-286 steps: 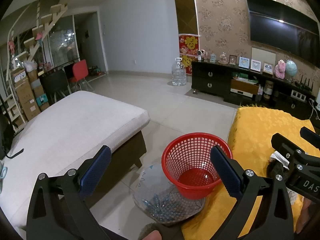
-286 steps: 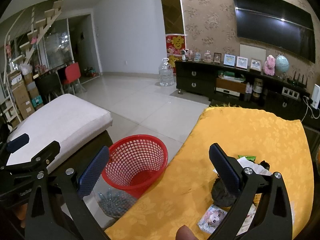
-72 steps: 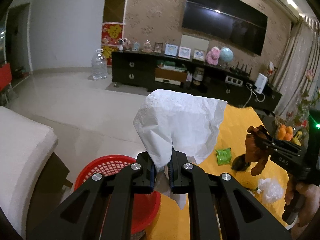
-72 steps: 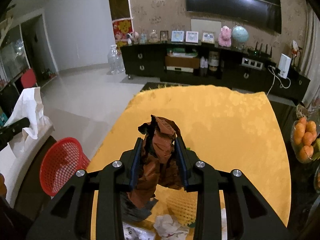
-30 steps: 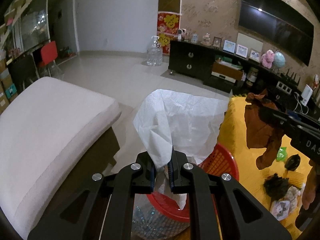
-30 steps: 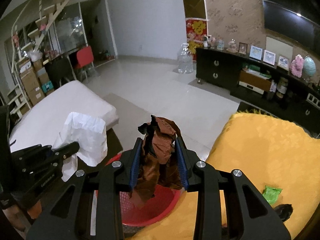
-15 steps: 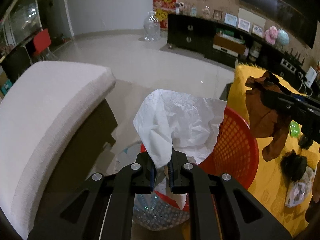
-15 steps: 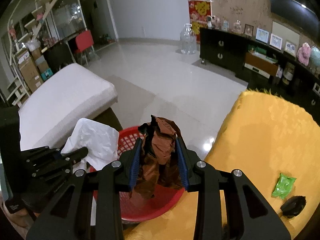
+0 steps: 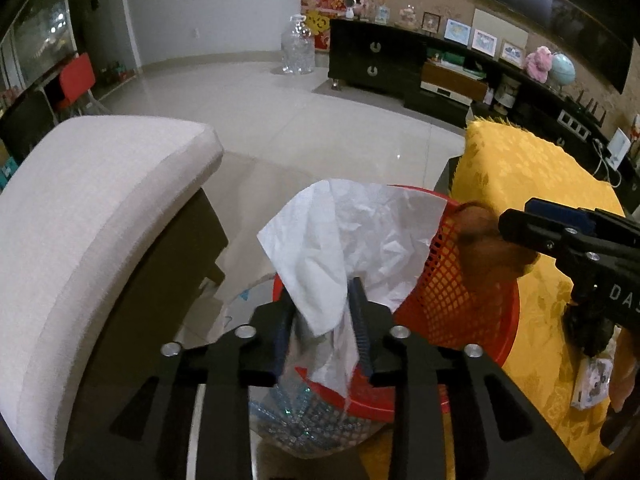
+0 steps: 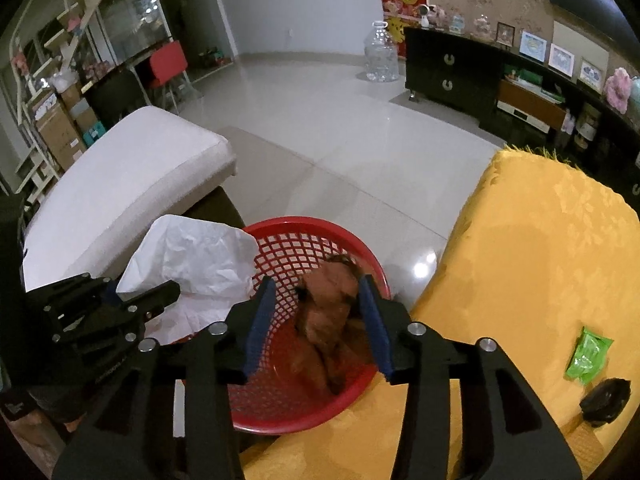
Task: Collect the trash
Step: 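Open both tools to drop the tissue and brown paper into the wastebasket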
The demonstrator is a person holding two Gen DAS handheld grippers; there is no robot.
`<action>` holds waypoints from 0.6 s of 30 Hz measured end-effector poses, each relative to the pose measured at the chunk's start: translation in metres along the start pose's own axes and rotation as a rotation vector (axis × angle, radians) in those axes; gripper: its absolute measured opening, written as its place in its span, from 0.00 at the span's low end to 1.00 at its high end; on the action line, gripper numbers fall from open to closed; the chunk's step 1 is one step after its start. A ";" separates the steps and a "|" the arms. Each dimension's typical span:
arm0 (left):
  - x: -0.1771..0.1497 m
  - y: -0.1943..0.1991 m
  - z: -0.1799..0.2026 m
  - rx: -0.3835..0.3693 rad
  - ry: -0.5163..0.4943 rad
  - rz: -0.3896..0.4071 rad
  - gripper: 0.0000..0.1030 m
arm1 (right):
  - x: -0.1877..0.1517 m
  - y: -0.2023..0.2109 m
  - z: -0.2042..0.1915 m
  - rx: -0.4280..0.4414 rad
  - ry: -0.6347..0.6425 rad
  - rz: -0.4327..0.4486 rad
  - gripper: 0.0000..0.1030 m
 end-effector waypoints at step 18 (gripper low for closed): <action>0.023 0.049 0.013 0.002 -0.016 0.202 0.76 | 0.022 0.061 0.021 -0.094 -0.020 0.182 0.64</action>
Point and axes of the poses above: each gripper's, at about its wrist camera, not at the fingertips, and y roughly against the way its jaws point, z to its right, x to its top, the point moved 5 cm from there along -y, roughly the way its jaws point
